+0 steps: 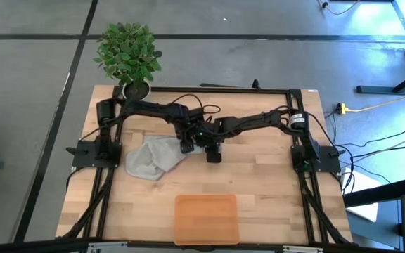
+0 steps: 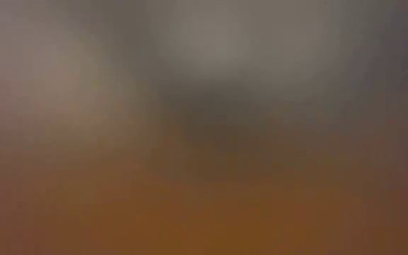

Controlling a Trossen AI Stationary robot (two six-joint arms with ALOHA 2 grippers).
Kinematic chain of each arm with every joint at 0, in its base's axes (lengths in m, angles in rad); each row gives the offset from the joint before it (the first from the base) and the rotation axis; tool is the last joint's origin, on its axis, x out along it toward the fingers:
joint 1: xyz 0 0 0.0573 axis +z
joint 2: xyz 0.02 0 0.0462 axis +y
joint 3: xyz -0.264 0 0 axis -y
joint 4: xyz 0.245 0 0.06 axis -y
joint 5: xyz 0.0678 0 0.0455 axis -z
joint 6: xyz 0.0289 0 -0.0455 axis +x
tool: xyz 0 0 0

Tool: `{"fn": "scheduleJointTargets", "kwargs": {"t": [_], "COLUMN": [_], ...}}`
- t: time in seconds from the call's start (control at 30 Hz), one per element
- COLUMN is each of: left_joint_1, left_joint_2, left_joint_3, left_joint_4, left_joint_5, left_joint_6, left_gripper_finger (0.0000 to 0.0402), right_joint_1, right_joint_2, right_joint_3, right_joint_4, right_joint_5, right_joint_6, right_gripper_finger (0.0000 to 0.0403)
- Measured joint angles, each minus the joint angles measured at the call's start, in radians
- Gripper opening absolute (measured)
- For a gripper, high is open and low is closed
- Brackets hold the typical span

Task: Roll microfiber towels into tight, uniform cylinder then place into a basket
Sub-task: Put the rolled blue towel into the orange bin

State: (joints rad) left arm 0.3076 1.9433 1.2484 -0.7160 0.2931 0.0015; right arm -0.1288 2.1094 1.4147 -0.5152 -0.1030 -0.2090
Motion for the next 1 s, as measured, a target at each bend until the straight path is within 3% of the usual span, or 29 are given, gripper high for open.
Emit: {"fn": "scheduleJointTargets", "kwargs": {"t": [0.33, 1.0], "left_joint_1": [0.036, 0.036], "left_joint_2": [-0.126, -0.576], "left_joint_3": [0.0, 0.0], "left_joint_4": [-0.093, -0.247], "left_joint_5": [0.006, -0.049], "left_joint_6": [0.01, -0.078], "left_gripper_finger": [0.009, 0.0089], "right_joint_1": [-0.001, -0.007], "right_joint_2": [0.0, -0.013], "right_joint_3": [0.001, -0.001], "right_joint_4": [0.001, -0.012], "right_joint_5": [-0.007, -0.041], "right_joint_6": [-0.003, -0.002], "right_gripper_finger": [0.0045, 0.0043]}}
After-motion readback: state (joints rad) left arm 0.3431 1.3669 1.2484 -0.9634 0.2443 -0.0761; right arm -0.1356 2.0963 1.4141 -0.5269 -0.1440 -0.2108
